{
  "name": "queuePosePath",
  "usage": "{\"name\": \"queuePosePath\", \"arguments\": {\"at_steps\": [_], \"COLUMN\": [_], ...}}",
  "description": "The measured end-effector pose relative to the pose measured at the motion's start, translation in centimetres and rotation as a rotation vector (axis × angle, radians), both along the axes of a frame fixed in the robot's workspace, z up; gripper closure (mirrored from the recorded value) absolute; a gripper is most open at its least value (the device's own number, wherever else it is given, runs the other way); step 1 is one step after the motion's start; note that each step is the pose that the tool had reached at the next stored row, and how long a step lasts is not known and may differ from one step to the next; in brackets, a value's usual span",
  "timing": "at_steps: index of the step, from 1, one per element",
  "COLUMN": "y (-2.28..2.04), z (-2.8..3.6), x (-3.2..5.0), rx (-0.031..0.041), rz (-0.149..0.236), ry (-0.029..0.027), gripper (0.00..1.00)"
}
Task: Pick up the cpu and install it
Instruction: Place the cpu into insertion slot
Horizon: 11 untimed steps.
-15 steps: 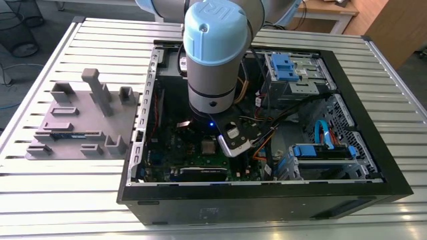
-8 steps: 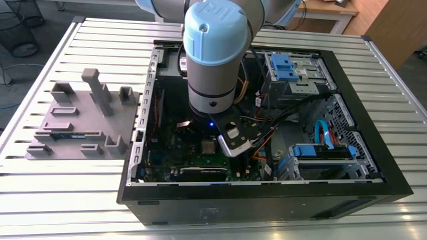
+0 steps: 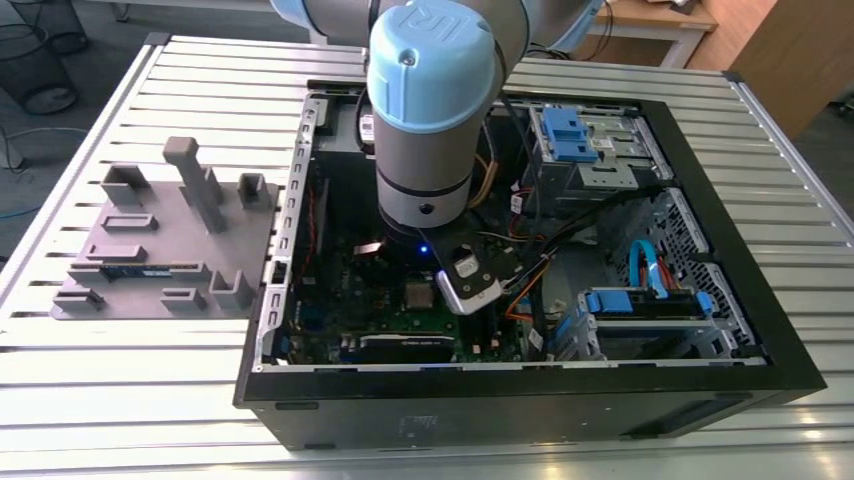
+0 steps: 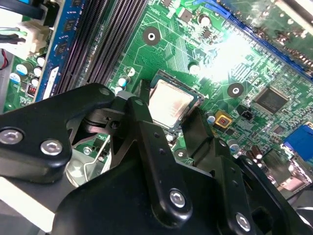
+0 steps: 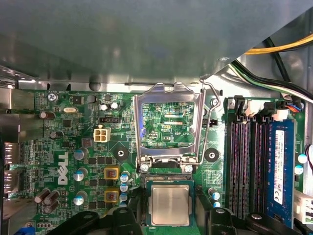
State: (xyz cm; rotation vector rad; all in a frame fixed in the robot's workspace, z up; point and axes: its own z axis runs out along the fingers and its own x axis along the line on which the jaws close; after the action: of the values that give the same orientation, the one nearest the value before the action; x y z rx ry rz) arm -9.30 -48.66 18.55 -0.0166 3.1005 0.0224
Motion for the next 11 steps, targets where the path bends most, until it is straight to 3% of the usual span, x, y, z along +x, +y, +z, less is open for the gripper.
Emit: {"name": "queuePosePath", "arguments": {"at_steps": [11], "y": [-0.01], "z": [0.00], "x": [-0.01], "rx": [-0.0004], "rz": [0.000], "ry": [0.0002], "gripper": [0.47]}}
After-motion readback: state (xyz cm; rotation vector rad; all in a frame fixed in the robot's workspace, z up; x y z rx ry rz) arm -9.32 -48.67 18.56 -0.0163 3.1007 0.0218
